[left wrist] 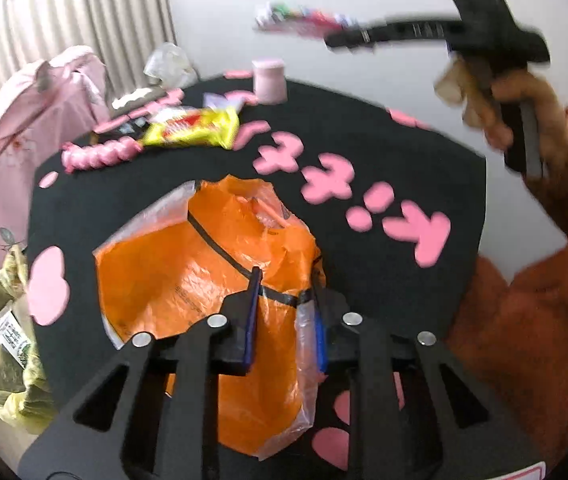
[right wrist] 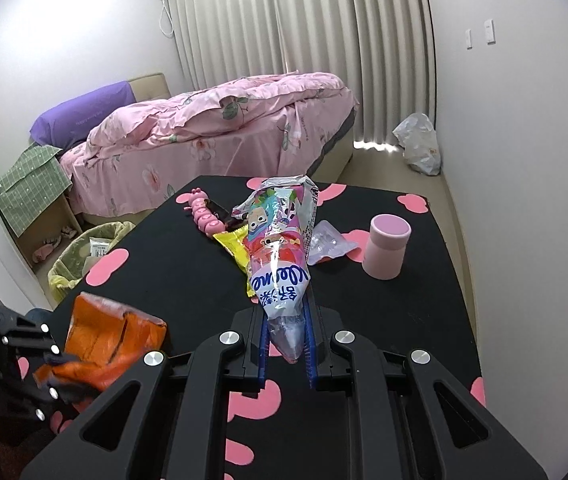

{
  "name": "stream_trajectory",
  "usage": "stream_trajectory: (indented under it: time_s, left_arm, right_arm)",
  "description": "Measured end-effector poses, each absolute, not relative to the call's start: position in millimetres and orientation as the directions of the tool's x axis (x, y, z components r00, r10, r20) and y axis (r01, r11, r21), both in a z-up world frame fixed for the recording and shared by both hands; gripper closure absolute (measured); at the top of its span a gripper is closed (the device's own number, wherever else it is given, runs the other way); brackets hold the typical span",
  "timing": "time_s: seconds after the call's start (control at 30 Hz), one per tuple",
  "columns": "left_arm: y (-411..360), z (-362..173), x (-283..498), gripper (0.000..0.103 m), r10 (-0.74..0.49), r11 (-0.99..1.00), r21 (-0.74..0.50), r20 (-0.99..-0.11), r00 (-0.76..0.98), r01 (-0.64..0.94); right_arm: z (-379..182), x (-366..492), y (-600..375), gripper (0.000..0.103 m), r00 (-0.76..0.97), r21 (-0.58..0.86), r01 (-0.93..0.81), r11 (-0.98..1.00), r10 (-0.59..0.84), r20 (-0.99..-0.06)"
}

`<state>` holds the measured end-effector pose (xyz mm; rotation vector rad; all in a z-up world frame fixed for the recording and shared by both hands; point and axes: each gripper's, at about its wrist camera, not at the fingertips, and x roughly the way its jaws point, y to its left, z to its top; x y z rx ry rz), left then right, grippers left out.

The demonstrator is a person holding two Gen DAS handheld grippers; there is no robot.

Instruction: Collect trash

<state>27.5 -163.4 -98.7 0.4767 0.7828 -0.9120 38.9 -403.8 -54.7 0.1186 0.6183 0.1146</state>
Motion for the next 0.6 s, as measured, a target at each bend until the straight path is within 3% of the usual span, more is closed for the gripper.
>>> stream_trajectory:
  time_s: [0.33,0.6]
  left_arm:
    - [-135.9,-32.7,46.2,0.084,-0.577,0.632,0.078,-0.618,0.535,0.771]
    - [-50.4,2.6,92.5,0.084,-0.557,0.793,-0.089,-0.506,0.658,0.602]
  right_arm:
    - [-27.4,50.3,-360.2,0.088,0.824,0.104,-0.195,0.975,0.221,-0.522]
    - [-6.2,75.4,-305.0,0.088,0.807,0.024,-0.323,0.946,0.289,-0.515]
